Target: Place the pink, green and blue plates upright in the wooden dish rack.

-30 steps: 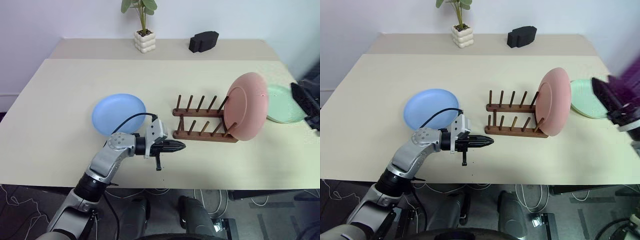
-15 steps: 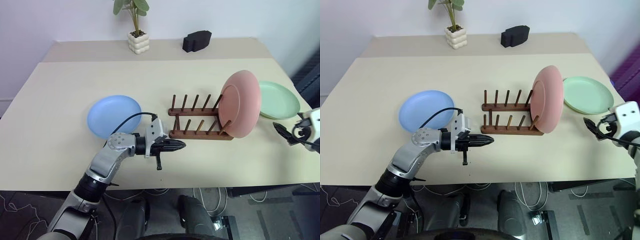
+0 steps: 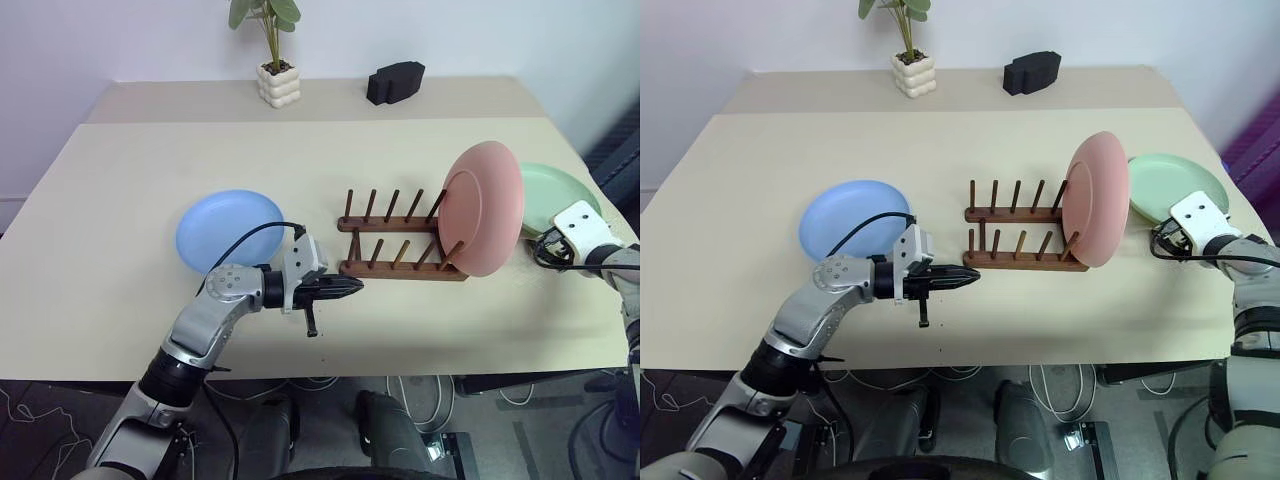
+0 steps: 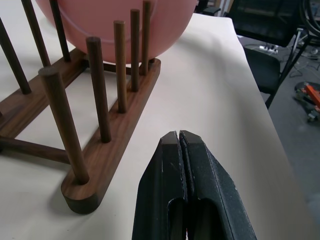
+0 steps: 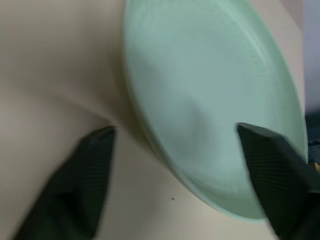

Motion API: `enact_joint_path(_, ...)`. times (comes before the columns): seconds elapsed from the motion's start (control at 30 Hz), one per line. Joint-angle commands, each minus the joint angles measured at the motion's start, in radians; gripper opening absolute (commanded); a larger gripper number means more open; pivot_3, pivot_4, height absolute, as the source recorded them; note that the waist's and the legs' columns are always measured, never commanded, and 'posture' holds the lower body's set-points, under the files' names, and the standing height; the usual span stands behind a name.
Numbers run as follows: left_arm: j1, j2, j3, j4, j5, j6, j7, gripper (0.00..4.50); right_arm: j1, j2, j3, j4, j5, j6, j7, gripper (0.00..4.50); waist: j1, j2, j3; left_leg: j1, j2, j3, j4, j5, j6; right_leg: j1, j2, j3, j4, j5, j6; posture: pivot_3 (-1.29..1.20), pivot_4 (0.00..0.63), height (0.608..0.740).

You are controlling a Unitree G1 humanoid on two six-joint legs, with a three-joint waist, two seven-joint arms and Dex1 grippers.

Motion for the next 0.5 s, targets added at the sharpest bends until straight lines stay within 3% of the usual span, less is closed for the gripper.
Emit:
enact_joint_path(0.03, 0.017, 0.006, 0.019, -0.054, -0.022, 0.007, 0.011, 0.0, -0.018, 0.003, 0.012, 0.049, -0.025, -0.024, -0.021, 2.03, 0.0, 0.0, 0.0, 0.0, 0.0, 0.0, 0.0, 0.0, 0.0, 0.0, 0.0, 0.0, 0.0, 0.0, 0.0, 0.0, 0.15, 0.736)
enact_joint_path(0.17, 0.025, 0.01, 0.022, -0.065, -0.027, 0.014, 0.02, 0.0, -0.006, 0.004, 0.007, 0.054, -0.02, -0.055, -0.028, 0.05, 0.0, 0.0, 0.0, 0.0, 0.0, 0.0, 0.0, 0.0, 0.0, 0.0, 0.0, 0.0, 0.0, 0.0, 0.0, 0.0, 0.15, 0.736)
enact_joint_path(0.5, 0.028, 0.01, 0.048, -0.078, -0.033, -0.007, 0.043, 0.0, 0.122, -0.074, -0.058, -0.144, -0.017, -0.167, -0.224, 0.05, 0.0, -0.001, 0.0, 0.0, 0.0, 0.0, 0.0, 0.0, 0.0, 0.0, 0.0, 0.001, 0.0, 0.0, 0.0, 0.0, 0.15, 0.736)
